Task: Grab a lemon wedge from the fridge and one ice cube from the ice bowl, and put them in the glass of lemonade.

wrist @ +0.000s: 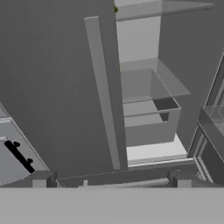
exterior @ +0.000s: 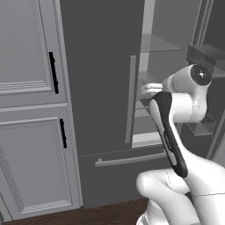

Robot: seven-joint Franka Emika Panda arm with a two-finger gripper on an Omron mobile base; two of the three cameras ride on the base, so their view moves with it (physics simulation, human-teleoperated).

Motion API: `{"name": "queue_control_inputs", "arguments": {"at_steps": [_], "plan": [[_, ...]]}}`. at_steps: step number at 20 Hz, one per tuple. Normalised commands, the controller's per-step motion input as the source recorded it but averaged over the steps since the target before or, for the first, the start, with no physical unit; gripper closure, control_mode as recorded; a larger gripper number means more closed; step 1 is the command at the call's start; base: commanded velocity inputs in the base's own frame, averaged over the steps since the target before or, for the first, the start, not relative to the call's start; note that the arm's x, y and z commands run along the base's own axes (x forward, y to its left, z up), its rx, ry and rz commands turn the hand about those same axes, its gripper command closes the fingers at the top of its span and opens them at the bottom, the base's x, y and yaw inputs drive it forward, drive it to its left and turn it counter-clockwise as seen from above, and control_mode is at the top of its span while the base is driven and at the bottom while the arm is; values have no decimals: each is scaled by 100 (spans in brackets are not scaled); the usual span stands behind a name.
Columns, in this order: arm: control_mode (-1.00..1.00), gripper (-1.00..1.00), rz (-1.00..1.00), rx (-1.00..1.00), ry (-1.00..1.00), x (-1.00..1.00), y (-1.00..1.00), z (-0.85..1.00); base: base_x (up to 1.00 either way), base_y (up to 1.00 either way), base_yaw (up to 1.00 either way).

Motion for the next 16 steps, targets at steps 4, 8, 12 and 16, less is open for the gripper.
{"name": "queue_control_inputs", "arguments": {"at_steps": [4,8,12,16], "plan": [[-100,-100,-8,-4,5,100,1,2,0,0,0],[-100,-100,0,0,0,100,0,-6,0,0,0],[-100,-100,10,0,-10,91,0,-24,0,0,0],[-100,-100,14,0,-16,83,4,-30,0,0,0]]}}
